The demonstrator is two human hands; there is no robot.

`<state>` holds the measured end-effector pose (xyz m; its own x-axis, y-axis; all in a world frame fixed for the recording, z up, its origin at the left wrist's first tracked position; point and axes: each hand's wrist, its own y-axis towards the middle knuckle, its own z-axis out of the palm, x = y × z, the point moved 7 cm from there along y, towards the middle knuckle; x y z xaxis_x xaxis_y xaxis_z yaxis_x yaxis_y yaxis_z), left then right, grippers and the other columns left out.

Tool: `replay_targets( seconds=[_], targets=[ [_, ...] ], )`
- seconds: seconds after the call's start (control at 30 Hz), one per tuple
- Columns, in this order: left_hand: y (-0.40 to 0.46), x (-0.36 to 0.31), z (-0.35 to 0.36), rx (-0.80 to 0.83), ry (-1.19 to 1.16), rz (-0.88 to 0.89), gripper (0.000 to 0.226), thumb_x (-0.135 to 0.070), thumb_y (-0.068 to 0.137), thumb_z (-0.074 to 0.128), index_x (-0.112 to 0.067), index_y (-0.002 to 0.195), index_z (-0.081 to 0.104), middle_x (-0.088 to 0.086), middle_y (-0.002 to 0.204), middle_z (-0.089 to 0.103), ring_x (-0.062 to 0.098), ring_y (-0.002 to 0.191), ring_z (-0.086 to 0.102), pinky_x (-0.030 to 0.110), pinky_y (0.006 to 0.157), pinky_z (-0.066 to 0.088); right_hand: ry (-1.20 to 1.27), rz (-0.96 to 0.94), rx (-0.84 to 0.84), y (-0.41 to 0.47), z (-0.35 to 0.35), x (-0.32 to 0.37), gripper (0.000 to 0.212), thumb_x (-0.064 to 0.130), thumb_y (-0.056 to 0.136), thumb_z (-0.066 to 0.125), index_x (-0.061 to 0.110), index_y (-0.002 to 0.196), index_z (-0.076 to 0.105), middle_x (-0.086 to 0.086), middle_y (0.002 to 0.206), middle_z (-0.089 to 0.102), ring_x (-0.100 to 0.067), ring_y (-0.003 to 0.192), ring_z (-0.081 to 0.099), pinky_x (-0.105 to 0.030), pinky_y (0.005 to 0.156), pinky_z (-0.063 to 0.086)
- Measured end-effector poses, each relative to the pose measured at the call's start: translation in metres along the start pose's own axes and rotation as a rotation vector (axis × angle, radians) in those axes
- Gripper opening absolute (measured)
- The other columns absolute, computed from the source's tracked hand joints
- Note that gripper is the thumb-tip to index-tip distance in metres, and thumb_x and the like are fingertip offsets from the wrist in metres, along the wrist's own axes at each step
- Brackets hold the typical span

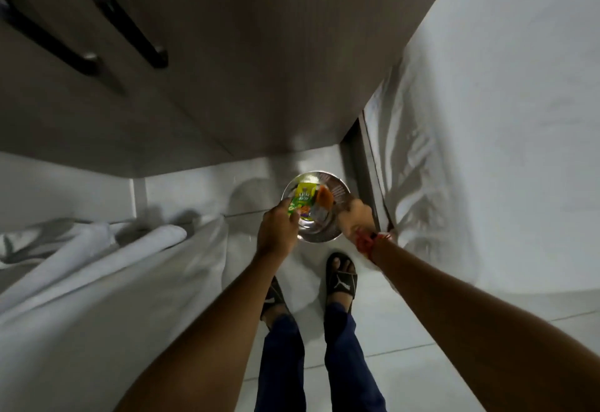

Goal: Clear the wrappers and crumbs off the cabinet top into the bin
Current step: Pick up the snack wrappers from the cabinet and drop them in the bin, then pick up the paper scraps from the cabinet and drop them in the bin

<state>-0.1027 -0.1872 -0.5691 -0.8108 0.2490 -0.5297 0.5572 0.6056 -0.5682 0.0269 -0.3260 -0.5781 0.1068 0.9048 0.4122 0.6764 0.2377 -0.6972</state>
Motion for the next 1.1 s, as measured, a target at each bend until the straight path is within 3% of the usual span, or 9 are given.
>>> replay_targets(
  seconds=[0.13, 0.3, 0.43, 0.53, 0.63, 0.77, 0.87, 0.97, 1.1],
  targets=[
    [-0.024, -0.061, -0.072, -0.217, -0.026, 0.185, 0.032, -0.019, 0.101, 0.052, -0.011, 0.131, 0.061, 0.013, 0.127, 0.069, 0.03, 0.12, 0.062, 0.038, 0.097, 0.052, -0.153, -0.409, -0.099, -0.038, -0.047, 0.094, 0.02, 0.011, 0.096, 0.051, 0.009, 0.102, 0.07, -0.013, 0.105, 0.072, -0.03, 0.097, 0.067, -0.035, 0.083, 0.056],
    [-0.081, -0.18, -0.223, -0.608, -0.004, 0.621, 0.023, -0.011, 0.101, 0.051, -0.007, 0.114, 0.07, 0.009, 0.112, 0.071, 0.024, 0.106, 0.064, 0.031, 0.093, 0.052, -0.323, -0.829, -0.294, -0.123, -0.143, 0.228, 0.021, 0.025, 0.102, 0.043, 0.015, 0.102, 0.062, -0.005, 0.099, 0.069, -0.024, 0.095, 0.063, -0.039, 0.076, 0.055],
    [-0.117, -0.257, -0.336, -0.834, 0.008, 0.834, 0.02, -0.011, 0.102, 0.05, -0.008, 0.11, 0.069, 0.008, 0.108, 0.069, 0.022, 0.102, 0.064, 0.033, 0.091, 0.052, -0.392, -1.088, -0.446, -0.198, -0.214, 0.326, 0.017, 0.026, 0.093, 0.045, 0.018, 0.092, 0.059, -0.001, 0.089, 0.067, -0.022, 0.082, 0.064, -0.037, 0.062, 0.054],
    [-0.116, -0.293, -0.411, -0.902, 0.023, 0.783, 0.018, -0.009, 0.1, 0.051, -0.009, 0.108, 0.067, 0.009, 0.106, 0.066, 0.027, 0.1, 0.061, 0.04, 0.089, 0.051, -0.314, -1.218, -0.534, -0.234, -0.255, 0.394, 0.014, 0.021, 0.088, 0.048, 0.017, 0.086, 0.06, -0.001, 0.085, 0.066, -0.023, 0.079, 0.062, -0.035, 0.061, 0.053],
    [-0.087, -0.313, -0.466, -0.843, 0.081, 0.596, 0.026, -0.016, 0.098, 0.055, -0.013, 0.124, 0.06, 0.009, 0.12, 0.061, 0.028, 0.112, 0.058, 0.045, 0.09, 0.054, -0.235, -1.204, -0.552, -0.232, -0.28, 0.457, 0.009, 0.013, 0.091, 0.054, 0.014, 0.094, 0.062, -0.004, 0.096, 0.065, -0.023, 0.091, 0.06, -0.039, 0.073, 0.055],
    [-0.04, -0.316, -0.501, -0.689, 0.112, 0.308, 0.035, -0.035, 0.09, 0.069, -0.018, 0.12, 0.065, 0.009, 0.117, 0.062, 0.028, 0.108, 0.061, 0.045, 0.087, 0.057, -0.348, -1.175, -0.506, -0.2, -0.285, 0.52, 0.033, 0.008, 0.092, 0.055, 0.016, 0.124, 0.061, -0.009, 0.117, 0.06, -0.031, 0.105, 0.058, -0.041, 0.088, 0.052],
    [-0.021, -0.311, -0.499, -0.671, 0.159, 0.235, 0.028, -0.031, 0.087, 0.075, -0.015, 0.11, 0.071, 0.009, 0.11, 0.066, 0.028, 0.097, 0.065, 0.041, 0.079, 0.059, -0.54, -1.196, -0.378, -0.178, -0.27, 0.546, 0.052, 0.009, 0.093, 0.057, 0.033, 0.139, 0.053, -0.006, 0.124, 0.056, -0.029, 0.109, 0.056, -0.038, 0.088, 0.052],
    [-0.014, -0.305, -0.492, -0.703, 0.129, 0.268, 0.021, -0.027, 0.091, 0.07, -0.015, 0.108, 0.071, 0.007, 0.107, 0.066, 0.025, 0.093, 0.065, 0.04, 0.076, 0.059, -0.635, -1.157, -0.346, -0.159, -0.26, 0.559, 0.046, 0.008, 0.093, 0.058, 0.033, 0.131, 0.063, -0.005, 0.117, 0.059, -0.03, 0.108, 0.058, -0.041, 0.09, 0.056],
    [-0.013, -0.295, -0.492, -0.728, 0.012, 0.318, 0.012, -0.024, 0.09, 0.071, -0.016, 0.099, 0.07, 0.003, 0.101, 0.067, 0.022, 0.087, 0.065, 0.04, 0.074, 0.059, -0.338, -0.988, -0.4, -0.142, -0.271, 0.563, 0.013, 0.015, 0.092, 0.063, 0.015, 0.1, 0.074, -0.007, 0.103, 0.071, -0.026, 0.093, 0.069, -0.039, 0.079, 0.061]
  ],
)
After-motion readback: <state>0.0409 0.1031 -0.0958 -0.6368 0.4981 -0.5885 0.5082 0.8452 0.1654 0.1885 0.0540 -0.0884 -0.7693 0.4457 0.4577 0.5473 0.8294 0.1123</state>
